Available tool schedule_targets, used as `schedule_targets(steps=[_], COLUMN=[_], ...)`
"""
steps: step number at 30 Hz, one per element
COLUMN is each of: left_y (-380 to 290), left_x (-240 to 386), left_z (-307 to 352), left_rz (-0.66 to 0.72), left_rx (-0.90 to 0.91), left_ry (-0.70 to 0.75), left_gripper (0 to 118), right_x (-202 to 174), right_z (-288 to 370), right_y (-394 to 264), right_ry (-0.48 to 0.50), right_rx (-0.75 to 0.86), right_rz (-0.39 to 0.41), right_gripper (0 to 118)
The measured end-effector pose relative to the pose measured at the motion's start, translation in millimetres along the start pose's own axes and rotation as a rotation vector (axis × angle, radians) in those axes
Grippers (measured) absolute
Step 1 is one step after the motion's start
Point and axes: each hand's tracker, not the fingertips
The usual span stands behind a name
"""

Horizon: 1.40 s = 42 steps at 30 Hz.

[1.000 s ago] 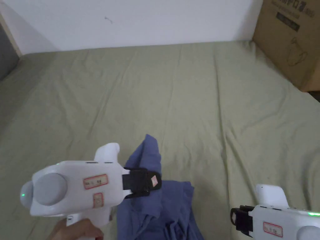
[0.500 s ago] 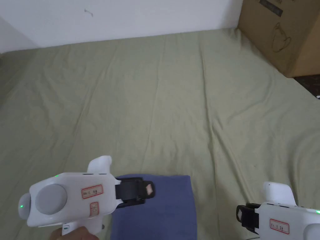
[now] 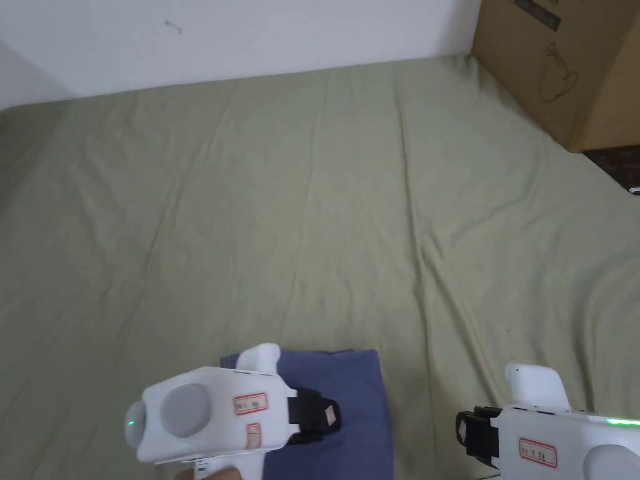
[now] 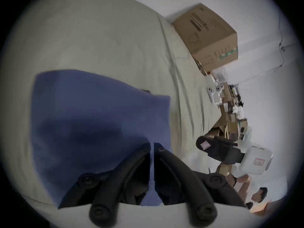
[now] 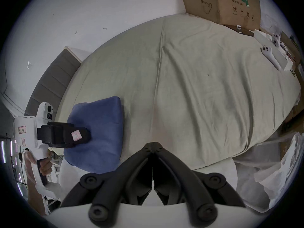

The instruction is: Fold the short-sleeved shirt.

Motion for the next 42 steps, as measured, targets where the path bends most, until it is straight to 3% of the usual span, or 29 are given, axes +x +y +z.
schedule_targets(steps=[6, 13, 17, 27, 32, 33, 35, 36, 37, 38, 40, 42], left_y=[-12.6, -8.5, 1.6, -18.1, -37.6, -39.5, -40.2, -38.9, -37.7, -35.1, -30.4, -26.7], left_x=[32.0, 34.9, 5.6, -106.3, -138.4, -142.5, -148.8, -150.2, -151.2, -156.1, -156.8, -155.5], left_z=[-39.9, -21.0, 18.0, 135.0, 143.3, 141.9, 135.6, 132.0, 127.5, 120.6, 110.0, 99.7], left_rz=[-0.118, -0.091, -0.007, 0.152, 0.226, 0.223, 0.232, 0.235, 0.237, 0.232, 0.233, 0.248], left_rx=[-0.100, -0.071, 0.014, 0.240, 0.263, 0.263, 0.255, 0.244, 0.225, 0.206, 0.183, 0.171], left_ry=[0.033, -0.088, -0.184, -0.123, -0.123, -0.114, -0.117, -0.117, -0.127, -0.132, -0.154, -0.205], left_gripper=[4, 4, 4, 4, 6, 9, 35, 54, 81, 97, 112, 113], right_x=[7.6, 1.5, -19.4, -101.3, -122.6, -124.1, -124.7, -125.3, -125.6, -125.7, -122.9, -122.9], right_z=[5.7, 9.3, 11.3, -24.3, -82.8, -95.8, -107.0, -106.3, -103.0, -101.7, -99.2, -99.4], right_y=[-1.6, 1.4, 9.8, 35.0, 34.6, 32.4, 29.5, 29.3, 30.8, 32.6, 34.6, 34.3], right_ry=[-0.019, -0.019, 0.016, 0.214, 0.195, 0.168, 0.164, 0.161, 0.160, 0.162, 0.165, 0.167], right_rx=[0.006, 0.006, 0.011, -0.043, -0.154, -0.187, -0.198, -0.195, -0.192, -0.194, -0.201, -0.203], right_rz=[-0.015, -0.006, 0.049, 0.212, 0.228, 0.235, 0.215, 0.213, 0.217, 0.224, 0.229, 0.219], right_gripper=[0, 0, 0, 0, 0, 0, 0, 0, 0, 0, 0, 0])
